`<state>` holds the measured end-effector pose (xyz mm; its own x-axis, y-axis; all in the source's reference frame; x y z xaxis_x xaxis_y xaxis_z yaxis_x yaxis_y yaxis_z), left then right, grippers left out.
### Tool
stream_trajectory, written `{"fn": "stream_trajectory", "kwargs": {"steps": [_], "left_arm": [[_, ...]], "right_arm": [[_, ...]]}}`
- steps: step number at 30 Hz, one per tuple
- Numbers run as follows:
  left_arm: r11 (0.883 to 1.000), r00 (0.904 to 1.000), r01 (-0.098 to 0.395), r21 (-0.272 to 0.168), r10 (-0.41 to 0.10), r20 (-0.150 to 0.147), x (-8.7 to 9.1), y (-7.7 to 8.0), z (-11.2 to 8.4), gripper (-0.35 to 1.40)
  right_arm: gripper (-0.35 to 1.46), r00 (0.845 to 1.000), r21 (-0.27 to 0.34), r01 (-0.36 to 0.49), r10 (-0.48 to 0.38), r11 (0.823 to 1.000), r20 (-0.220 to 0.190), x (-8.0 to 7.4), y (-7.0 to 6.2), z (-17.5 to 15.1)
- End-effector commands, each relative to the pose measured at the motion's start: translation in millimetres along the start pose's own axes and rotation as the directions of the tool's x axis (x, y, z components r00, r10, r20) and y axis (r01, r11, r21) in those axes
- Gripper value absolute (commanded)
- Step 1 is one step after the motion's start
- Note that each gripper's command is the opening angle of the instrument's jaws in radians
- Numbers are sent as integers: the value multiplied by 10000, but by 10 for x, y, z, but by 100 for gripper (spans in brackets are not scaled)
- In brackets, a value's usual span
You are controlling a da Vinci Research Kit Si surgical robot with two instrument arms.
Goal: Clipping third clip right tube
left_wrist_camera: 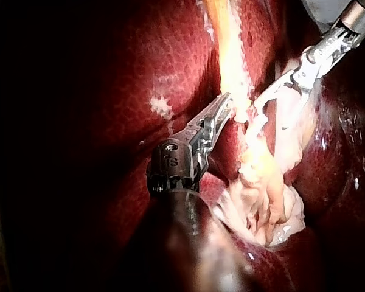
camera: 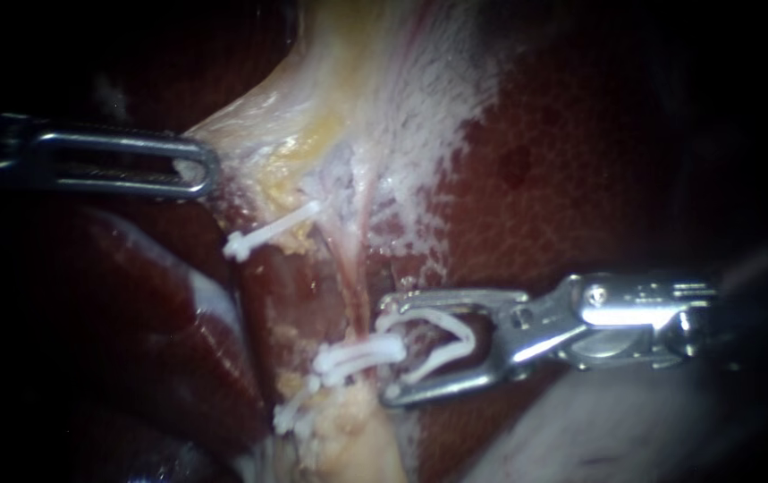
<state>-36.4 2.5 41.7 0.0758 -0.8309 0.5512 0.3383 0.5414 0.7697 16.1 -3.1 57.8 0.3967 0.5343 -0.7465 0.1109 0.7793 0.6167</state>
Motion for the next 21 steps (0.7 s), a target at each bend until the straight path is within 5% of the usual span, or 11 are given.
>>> {"fn": "stream_trajectory", "kwargs": {"steps": [1, 21], "left_arm": [[10000, 10000, -33, 21, 33, -10, 0, -3, 0, -35], [9997, 10000, -89, 211, 88, 25, -4, -28, -2, -35]], "right_arm": [[60, 10000, 3, 3, -3, 10000, 8, -1, 2, -1], [58, 9994, -51, -354, 354, 9994, 5, -7, 26, 0]]}}
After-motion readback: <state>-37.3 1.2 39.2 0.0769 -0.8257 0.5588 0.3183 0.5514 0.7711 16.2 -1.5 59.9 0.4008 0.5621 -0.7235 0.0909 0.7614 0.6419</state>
